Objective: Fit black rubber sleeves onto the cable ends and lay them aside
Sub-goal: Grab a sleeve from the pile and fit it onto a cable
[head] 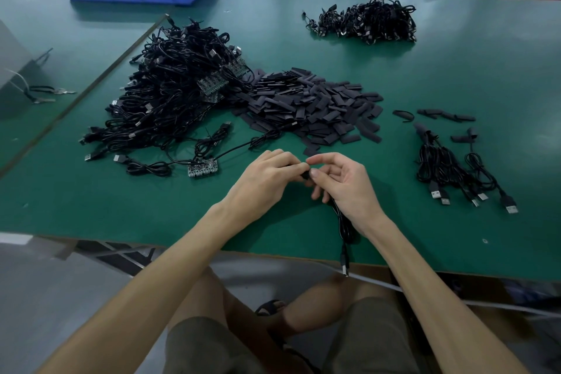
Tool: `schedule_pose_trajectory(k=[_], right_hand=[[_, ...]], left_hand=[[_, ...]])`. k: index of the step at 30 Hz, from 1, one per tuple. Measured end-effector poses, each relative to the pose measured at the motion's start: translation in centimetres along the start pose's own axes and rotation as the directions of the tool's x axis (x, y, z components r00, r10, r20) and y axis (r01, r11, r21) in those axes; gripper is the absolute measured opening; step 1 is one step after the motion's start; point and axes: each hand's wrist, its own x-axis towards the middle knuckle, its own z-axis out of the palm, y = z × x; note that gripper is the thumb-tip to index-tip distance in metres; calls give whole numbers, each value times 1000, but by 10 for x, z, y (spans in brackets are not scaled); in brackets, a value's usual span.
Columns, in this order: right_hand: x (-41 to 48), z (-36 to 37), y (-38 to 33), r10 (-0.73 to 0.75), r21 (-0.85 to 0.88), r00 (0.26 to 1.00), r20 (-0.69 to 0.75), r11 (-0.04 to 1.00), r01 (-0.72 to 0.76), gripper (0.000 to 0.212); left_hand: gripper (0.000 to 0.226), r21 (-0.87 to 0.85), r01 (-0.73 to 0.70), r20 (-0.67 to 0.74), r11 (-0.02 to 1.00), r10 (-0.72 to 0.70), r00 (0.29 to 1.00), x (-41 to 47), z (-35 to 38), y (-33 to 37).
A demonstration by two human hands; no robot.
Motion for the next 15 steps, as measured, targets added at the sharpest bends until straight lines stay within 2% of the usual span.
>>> schedule_pose_trajectory(k=[3,6,15], right_hand=[[-1,-1,0,-2,6,1000,4,1000,2,14],[-1,0,-1,-5,1,1000,6,1000,5,15],[-1,0,0,2,-9,1000,6,1000,-1,15]], left_hand=[[31,1,15,31,1000,-15,999,1,2,-1],[24,2,18,52,1000,-18,998,1,3,-2],[18,-5,30,26,1000,-30,999,0,2,1]])
